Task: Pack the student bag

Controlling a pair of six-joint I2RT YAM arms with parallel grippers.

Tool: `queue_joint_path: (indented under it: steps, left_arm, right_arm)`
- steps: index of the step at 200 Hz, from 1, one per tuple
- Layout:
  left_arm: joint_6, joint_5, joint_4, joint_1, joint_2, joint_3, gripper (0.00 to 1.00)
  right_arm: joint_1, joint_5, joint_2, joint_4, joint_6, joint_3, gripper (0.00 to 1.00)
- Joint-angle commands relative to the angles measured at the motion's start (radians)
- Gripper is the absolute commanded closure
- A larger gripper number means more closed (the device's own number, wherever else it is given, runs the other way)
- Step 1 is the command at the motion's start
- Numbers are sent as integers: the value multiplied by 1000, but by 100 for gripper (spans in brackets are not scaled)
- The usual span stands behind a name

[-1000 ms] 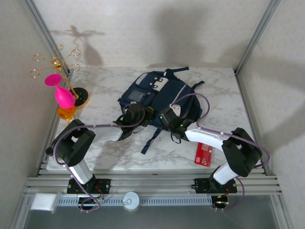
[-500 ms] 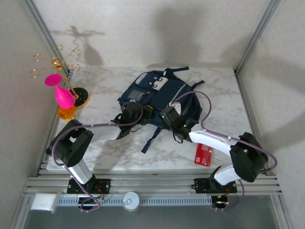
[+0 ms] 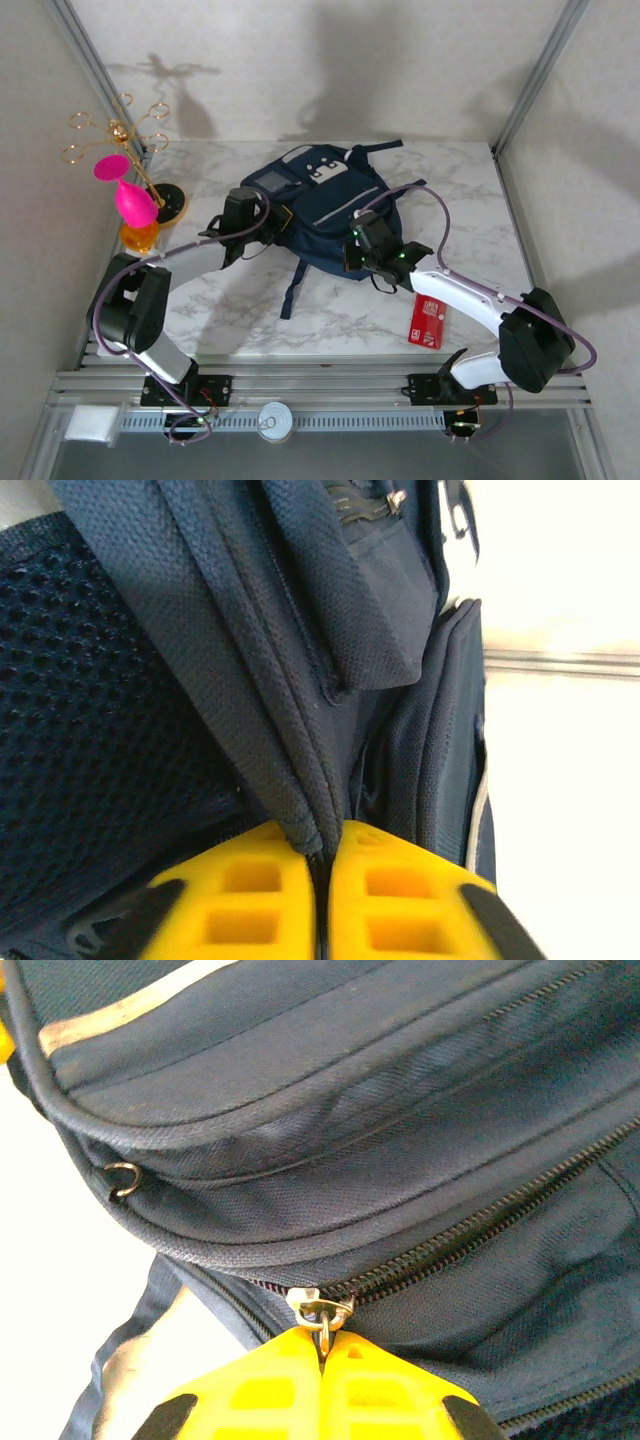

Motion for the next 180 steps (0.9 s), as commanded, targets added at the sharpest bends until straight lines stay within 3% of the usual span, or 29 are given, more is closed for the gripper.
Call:
queue_joint_path:
  steps: [1,19,41,68,89,111,141,166,180]
  left_arm:
    - [41,-51,42,30,-64,-28,59]
    - [-56,-85,112,-20,-155,-145,49]
    - [-197,-188,176,-161,-238,-263,43]
    - [-363,-272,314,-315,-202,-296,42]
    - [-430,-351,315,-396,-120,-233,42]
    - [-465,-371,376,-401,-22,-170,49]
    - [-475,-451,315,-427,70,-67,55]
    - [-518,-514,354,-427,111,-80,75]
    - [-488,-525,344,-428,122,-64,81]
  right_arm:
    - [8,-88,17,5,-22,30,100]
    - [8,-92,18,25,-4,22,100]
    - [8,-80,19,42,0,9,100]
    - [9,-89,32,52,0,2,100]
    - [8,-65,28,63,8,-11,100]
    - [8,-67,28,87,9,-26,100]
    - [8,-54,31,92,6,-24,100]
    - [9,-52,34,93,-13,-19,100]
    - [10,-41,37,71,-28,-7,100]
